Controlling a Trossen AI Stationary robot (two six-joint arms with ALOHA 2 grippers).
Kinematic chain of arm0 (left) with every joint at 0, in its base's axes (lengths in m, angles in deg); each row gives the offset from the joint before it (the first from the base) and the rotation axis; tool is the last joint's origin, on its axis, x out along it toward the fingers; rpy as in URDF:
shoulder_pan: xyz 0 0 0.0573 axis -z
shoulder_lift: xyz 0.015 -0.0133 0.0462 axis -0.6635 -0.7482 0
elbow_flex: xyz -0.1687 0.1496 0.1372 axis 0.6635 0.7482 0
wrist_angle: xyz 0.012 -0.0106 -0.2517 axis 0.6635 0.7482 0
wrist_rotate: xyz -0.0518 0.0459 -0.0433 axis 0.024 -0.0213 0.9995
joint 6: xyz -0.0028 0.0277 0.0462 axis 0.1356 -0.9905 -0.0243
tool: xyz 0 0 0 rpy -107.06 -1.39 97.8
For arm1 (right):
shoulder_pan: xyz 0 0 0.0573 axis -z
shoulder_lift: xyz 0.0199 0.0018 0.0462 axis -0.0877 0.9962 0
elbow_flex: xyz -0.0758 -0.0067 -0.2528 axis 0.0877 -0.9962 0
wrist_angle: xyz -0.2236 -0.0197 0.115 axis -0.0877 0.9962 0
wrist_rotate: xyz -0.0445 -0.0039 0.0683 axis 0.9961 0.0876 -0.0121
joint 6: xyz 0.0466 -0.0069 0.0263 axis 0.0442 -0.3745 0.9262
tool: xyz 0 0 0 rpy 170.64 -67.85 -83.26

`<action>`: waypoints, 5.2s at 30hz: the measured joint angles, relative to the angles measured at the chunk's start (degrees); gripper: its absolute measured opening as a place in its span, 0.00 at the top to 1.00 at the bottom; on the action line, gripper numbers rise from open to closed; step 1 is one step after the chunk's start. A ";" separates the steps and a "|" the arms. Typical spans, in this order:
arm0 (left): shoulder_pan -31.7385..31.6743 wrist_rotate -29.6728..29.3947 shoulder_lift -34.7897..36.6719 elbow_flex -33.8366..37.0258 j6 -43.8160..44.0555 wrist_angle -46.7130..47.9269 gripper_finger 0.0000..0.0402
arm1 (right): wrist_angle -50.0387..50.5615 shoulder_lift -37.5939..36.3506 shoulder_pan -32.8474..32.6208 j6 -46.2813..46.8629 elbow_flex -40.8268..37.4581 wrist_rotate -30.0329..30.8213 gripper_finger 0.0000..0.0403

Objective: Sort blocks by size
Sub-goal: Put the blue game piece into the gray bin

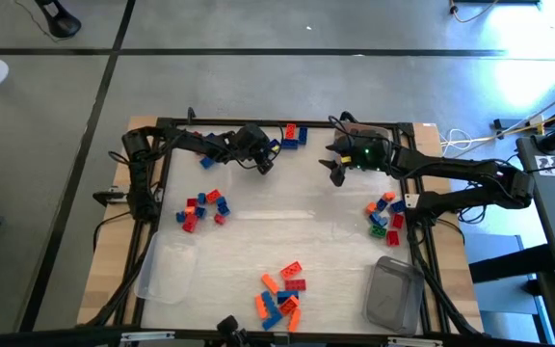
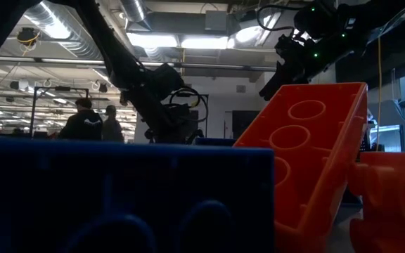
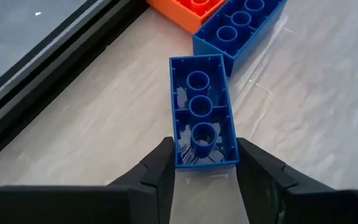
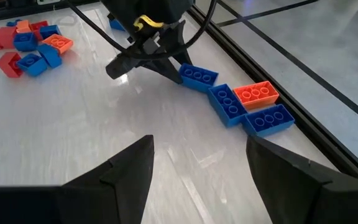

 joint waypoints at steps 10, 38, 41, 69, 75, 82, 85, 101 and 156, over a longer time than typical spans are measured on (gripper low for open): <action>5.25 -1.83 9.25 0.00 -2.83 3.88 0.69 | 0.25 0.00 0.00 -0.76 0.00 -0.04 0.37; 18.59 14.05 15.72 0.00 -8.27 -15.62 0.68 | -31.82 -0.02 -0.09 -5.90 -10.86 -27.35 0.37; 18.55 14.05 15.72 0.00 -7.89 -16.28 0.68 | -32.86 0.46 -1.34 -5.92 -10.86 -26.97 0.37; 19.92 16.18 15.68 0.02 -7.30 -17.19 0.67 | -47.68 5.60 -6.43 -5.14 -10.80 -24.50 0.56; 19.88 16.22 15.68 0.02 -7.17 -17.19 0.66 | -47.63 5.60 -6.41 -5.07 -10.80 -24.12 0.66; 19.68 16.17 15.66 0.02 -5.78 -17.21 0.57 | -47.10 5.61 -6.41 -5.36 -10.78 -24.08 0.65; 19.02 16.19 15.66 0.02 -5.07 -16.66 0.54 | -46.66 5.46 -6.39 -5.33 -10.78 -23.62 0.64; 14.77 2.84 15.66 0.02 -5.34 4.56 0.48 | -18.04 -3.69 -6.34 -14.11 -6.78 14.17 0.65; 14.99 0.92 15.50 0.04 -5.22 8.36 0.48 | 22.42 1.11 26.66 6.10 0.34 16.81 0.39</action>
